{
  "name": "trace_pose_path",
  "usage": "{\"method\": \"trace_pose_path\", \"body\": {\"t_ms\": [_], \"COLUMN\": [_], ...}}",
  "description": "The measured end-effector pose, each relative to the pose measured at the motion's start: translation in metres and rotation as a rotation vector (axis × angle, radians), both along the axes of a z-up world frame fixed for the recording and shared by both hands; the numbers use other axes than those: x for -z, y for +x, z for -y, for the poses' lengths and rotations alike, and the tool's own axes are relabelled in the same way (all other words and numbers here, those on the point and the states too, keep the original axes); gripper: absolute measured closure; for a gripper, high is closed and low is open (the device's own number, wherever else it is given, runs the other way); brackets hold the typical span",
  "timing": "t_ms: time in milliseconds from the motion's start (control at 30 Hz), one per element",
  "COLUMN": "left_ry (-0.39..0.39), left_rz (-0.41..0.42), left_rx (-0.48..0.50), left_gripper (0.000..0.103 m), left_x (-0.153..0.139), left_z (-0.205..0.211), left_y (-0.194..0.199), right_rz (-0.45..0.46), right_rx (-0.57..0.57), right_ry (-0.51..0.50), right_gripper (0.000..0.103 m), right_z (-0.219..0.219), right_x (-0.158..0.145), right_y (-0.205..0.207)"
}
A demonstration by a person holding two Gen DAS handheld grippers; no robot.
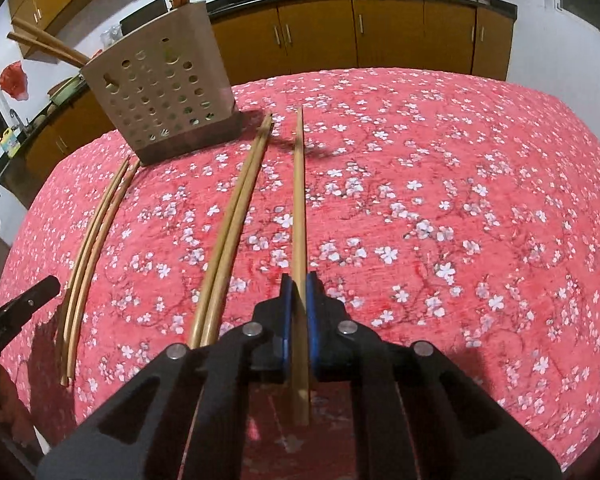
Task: Organize utensils
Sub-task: 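Bring both open tools back down to the chopstick rows, then close the left tool on a chopstick while the right tool grasps another chopstick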
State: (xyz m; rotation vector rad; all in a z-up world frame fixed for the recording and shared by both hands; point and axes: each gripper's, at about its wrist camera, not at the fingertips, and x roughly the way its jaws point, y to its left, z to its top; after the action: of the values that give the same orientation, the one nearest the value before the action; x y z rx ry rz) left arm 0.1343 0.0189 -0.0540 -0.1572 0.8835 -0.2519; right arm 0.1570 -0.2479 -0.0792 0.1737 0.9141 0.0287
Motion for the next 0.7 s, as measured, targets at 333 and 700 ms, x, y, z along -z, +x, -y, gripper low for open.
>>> {"method": "trace_pose_path", "body": {"t_ms": [333, 700], "left_ry": [0.07, 0.135], "left_rz": [-0.012, 0.006], "left_rx": [0.012, 0.012], "left_gripper": [0.094, 0.094], "left_x": [0.007, 0.007], "left_z": [0.011, 0.018], "left_y": [0.001, 0.002], "right_rz": [0.003, 0.009], "right_rx": [-0.01, -0.025], "right_ry": [-0.011, -0.037], "right_gripper": [0.094, 0.094], "right_z": [-0.003, -0.007], "right_x": [0.0, -0.001], "right_y": [-0.002, -0.007]}}
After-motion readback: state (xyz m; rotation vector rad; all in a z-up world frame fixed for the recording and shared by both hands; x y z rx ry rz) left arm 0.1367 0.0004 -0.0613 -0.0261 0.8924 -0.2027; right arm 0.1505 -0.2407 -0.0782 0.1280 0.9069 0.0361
